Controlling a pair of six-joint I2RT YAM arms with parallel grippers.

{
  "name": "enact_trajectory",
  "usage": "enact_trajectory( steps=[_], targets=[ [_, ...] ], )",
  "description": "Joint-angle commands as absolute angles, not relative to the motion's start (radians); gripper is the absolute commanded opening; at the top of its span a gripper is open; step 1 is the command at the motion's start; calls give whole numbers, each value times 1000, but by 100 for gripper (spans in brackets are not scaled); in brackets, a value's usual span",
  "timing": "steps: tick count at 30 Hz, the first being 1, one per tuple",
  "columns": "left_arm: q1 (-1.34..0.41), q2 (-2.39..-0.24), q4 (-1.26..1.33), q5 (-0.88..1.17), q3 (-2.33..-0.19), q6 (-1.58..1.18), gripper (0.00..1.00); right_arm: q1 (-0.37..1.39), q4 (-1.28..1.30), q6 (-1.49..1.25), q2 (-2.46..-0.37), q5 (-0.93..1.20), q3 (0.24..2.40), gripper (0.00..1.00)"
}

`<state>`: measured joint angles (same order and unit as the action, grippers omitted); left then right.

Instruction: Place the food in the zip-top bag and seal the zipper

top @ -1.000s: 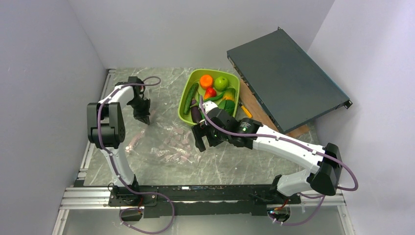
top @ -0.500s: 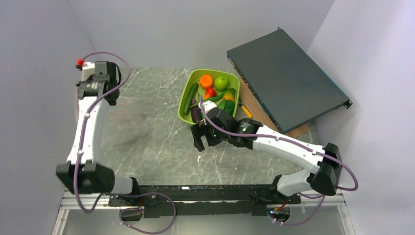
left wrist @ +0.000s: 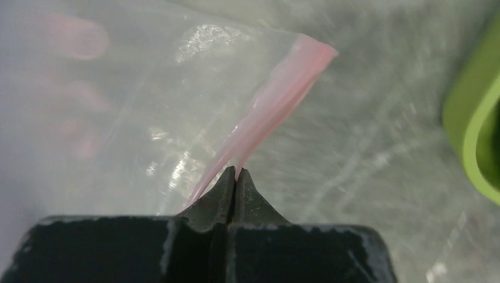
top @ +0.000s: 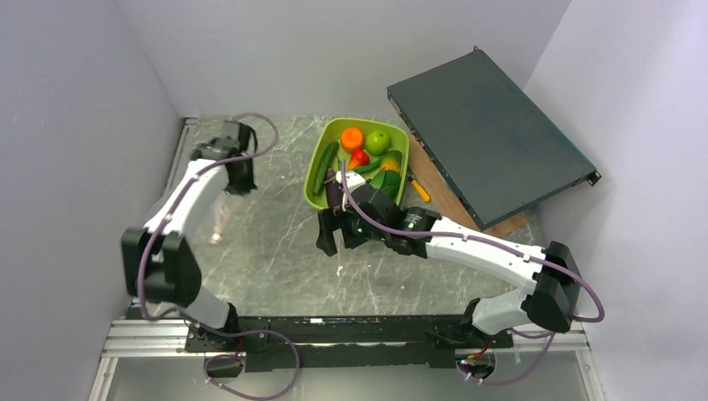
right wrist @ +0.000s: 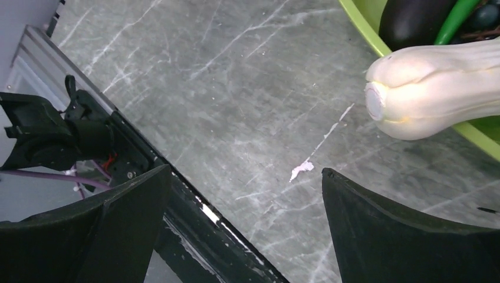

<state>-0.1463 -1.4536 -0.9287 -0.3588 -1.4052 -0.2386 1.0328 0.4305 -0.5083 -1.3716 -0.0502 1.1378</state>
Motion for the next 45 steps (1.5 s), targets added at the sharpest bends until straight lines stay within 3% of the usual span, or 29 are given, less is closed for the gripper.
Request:
enact_trajectory(
  steps=[1, 7, 13, 22, 37, 41, 45],
  targets=[
    [-158, -1524, -737, 218, -1254, -283, 0, 1025, 207, -607, -1335, -38, 1054, 100],
    [-149, -1471, -539, 459, -1174, -370, 0, 1024, 13, -668, -1333, -156, 979, 100],
    [-149, -1378, -367, 534, -1080, -390, 0, 1027, -176, -716, -1443, -182, 985, 98],
    [-143, -1328, -359, 564, -1024, -402, 0, 1037, -242, -537, -1625, -163, 1077, 65],
    [-142, -1305, -368, 613, -1018, -367, 0, 1037, -357, -543, -1782, -9, 1142, 66],
    [-143, -1277, -354, 622, -1009, -352, 2, 1037, -381, -540, -1799, 25, 1138, 49],
    [-143, -1250, -340, 625, -997, -337, 12, 1033, -407, -551, -1801, 23, 1115, 21]
  ],
)
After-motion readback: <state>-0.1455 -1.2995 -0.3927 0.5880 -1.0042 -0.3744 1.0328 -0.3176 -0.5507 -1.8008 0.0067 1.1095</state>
